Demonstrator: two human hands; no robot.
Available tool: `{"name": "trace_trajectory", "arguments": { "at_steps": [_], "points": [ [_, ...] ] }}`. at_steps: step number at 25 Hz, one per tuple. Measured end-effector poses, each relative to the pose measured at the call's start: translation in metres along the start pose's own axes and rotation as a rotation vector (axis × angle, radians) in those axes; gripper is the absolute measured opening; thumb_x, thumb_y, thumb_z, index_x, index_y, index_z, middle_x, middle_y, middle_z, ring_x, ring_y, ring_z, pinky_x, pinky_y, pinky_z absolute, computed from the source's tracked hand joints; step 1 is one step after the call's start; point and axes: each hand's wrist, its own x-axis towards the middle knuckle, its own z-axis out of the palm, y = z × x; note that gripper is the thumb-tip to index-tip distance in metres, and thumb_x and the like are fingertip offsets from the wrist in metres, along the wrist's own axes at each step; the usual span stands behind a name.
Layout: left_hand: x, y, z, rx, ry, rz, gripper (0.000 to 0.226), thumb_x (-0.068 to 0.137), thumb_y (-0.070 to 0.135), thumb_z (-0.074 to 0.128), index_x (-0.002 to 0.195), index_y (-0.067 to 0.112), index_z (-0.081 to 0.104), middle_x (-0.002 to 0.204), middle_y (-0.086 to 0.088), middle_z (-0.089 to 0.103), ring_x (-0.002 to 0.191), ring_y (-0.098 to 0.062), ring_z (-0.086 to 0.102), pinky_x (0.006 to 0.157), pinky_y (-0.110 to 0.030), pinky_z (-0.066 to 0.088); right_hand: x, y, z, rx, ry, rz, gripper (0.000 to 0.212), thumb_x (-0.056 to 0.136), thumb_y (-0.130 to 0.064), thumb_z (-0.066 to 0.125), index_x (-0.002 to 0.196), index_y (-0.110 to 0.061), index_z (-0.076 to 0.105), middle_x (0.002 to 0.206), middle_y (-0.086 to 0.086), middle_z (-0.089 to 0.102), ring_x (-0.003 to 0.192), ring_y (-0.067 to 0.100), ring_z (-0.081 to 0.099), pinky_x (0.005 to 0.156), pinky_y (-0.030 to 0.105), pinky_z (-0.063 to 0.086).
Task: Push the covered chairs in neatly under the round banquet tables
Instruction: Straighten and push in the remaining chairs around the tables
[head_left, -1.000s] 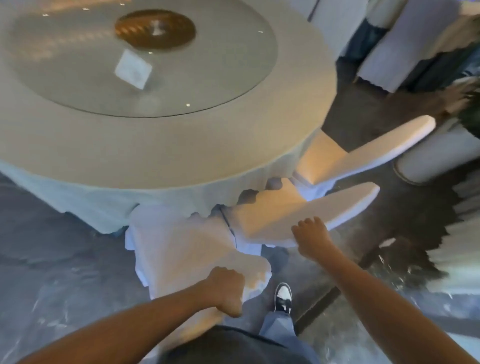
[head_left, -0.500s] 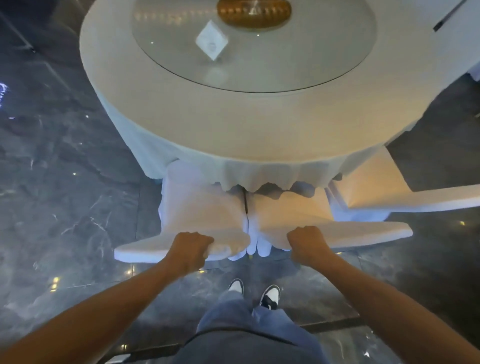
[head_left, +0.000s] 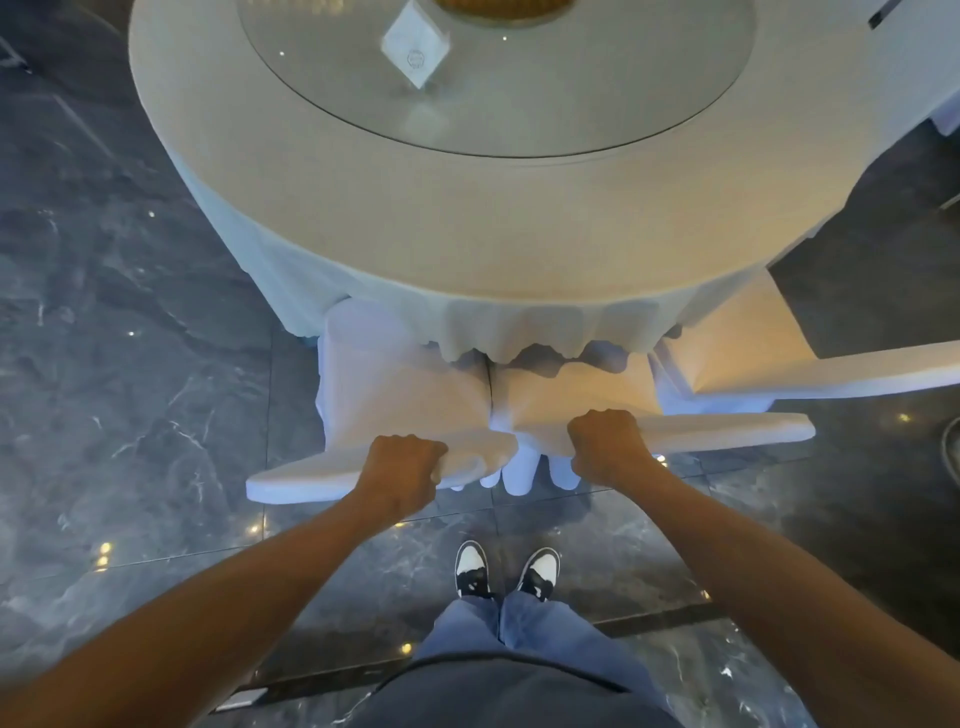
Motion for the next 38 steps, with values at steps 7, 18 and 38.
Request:
{"name": "trace_trajectory", "arguments": {
  "at_steps": [7,18,38],
  "points": [
    [0.017,0.006,-0.011,-0.099,-0.12,0.059,0.031,0.074,0.041,0.063,0.101,0.026,0.059,0.088,0.007,0.064,0.074,-0.018,0.061,0.066,-0.027,0.043,0.006,-0.002,-0.004,0.009,0.021,-0.023,0.011,0.081,-0.027,0.059,0.082,-0.017,0.059,0.063,-0.002,0.046,0.065,0.021,0.056,0.063,0.027,0.038],
    [0.045,0.047,-0.005,-0.123,-0.146,0.031,0.02,0.077,0.015,0.058,0.095,0.021,0.063,0.089,0.003,0.066,0.083,-0.021,0.063,0.065,-0.026,0.034,-0.014,0.044,0.007,-0.008,0.055,-0.049,0.025,0.08,-0.037,0.058,0.095,-0.019,0.066,0.082,0.001,0.067,0.07,0.022,0.061,0.062,0.027,0.04],
    [0.079,0.123,-0.047,-0.483,-0.205,0.218,0.072,0.087,0.053,0.063,0.15,0.031,0.037,0.146,0.003,0.05,0.128,-0.02,0.049,0.099,-0.028,0.037,-0.042,0.092,0.024,0.17,0.282,-0.142,0.048,0.082,-0.051,0.064,0.116,-0.017,0.059,0.1,0.002,0.067,0.084,0.025,0.063,0.064,0.031,0.043]
  ]
}}
